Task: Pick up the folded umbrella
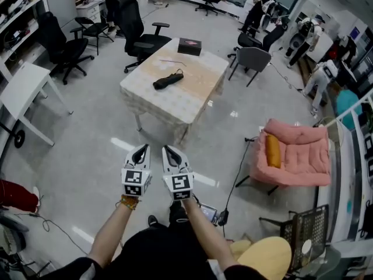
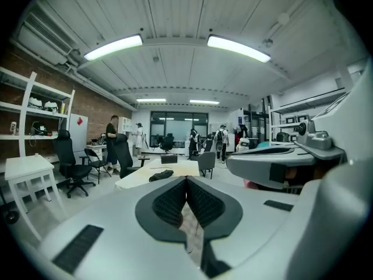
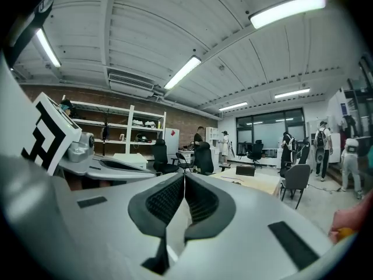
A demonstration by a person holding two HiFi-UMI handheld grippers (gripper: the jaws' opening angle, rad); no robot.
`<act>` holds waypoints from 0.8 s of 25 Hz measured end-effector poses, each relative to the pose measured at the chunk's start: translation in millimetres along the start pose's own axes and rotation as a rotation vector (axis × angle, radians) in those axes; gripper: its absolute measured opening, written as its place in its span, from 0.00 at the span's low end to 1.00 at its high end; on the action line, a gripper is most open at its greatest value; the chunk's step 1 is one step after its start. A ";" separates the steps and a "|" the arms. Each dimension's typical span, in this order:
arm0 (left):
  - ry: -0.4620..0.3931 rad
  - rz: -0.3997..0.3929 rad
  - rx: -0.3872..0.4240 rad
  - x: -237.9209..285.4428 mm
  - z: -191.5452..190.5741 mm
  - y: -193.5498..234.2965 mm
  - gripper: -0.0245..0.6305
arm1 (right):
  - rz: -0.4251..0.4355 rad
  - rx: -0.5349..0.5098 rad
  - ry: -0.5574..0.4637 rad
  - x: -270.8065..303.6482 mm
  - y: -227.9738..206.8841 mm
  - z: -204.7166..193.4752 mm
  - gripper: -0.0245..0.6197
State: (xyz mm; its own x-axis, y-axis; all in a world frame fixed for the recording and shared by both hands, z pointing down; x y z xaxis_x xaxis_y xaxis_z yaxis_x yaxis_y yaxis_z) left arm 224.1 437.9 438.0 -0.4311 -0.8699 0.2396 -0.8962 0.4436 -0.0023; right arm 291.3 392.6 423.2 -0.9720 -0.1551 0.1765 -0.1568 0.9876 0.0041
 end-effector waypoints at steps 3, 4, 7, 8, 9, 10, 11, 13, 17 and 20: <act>0.005 0.001 0.020 30.0 -1.7 -2.0 0.06 | -0.001 0.005 -0.010 19.0 -24.4 -4.8 0.06; 0.008 0.007 0.026 42.4 -1.3 -3.4 0.06 | 0.003 0.002 -0.014 25.6 -35.4 -5.5 0.06; 0.032 0.021 0.042 76.8 1.1 -10.6 0.06 | 0.015 0.024 -0.021 41.1 -72.1 -7.1 0.06; 0.040 0.026 0.049 86.7 2.4 -12.4 0.06 | 0.019 0.036 -0.022 46.1 -83.6 -7.9 0.06; 0.045 0.033 0.054 96.5 4.4 -13.2 0.06 | 0.024 0.046 -0.024 51.5 -94.6 -8.4 0.06; 0.048 0.041 0.058 106.3 7.0 -13.7 0.06 | 0.029 0.054 -0.027 56.8 -105.1 -8.6 0.06; 0.049 0.049 0.061 115.5 9.7 -14.5 0.06 | 0.035 0.061 -0.031 61.7 -114.7 -8.5 0.06; 0.051 0.059 0.069 130.6 14.1 -16.7 0.06 | 0.047 0.070 -0.036 69.6 -129.9 -8.6 0.06; 0.044 0.065 0.075 158.8 22.8 -18.4 0.06 | 0.061 0.069 -0.034 87.1 -155.2 -9.6 0.06; 0.049 0.061 0.072 175.2 23.0 -13.9 0.06 | 0.060 0.079 -0.022 99.2 -167.0 -12.8 0.06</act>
State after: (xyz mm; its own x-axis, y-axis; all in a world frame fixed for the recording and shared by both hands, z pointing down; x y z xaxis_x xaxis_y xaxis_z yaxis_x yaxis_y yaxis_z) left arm 158.6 274.4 457.7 -0.4808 -0.8294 0.2844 -0.8746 0.4768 -0.0880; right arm 223.3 212.6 452.6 -0.9834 -0.0975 0.1529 -0.1111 0.9903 -0.0833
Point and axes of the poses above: the fingertips, and each gripper's own axes: x forward along the fingers, y to its left, z out of its top, the point moved 2 cm from there along -x, backward along the fingers, and after that the axes turned 11 degrees about z, right-handed, at the moved point
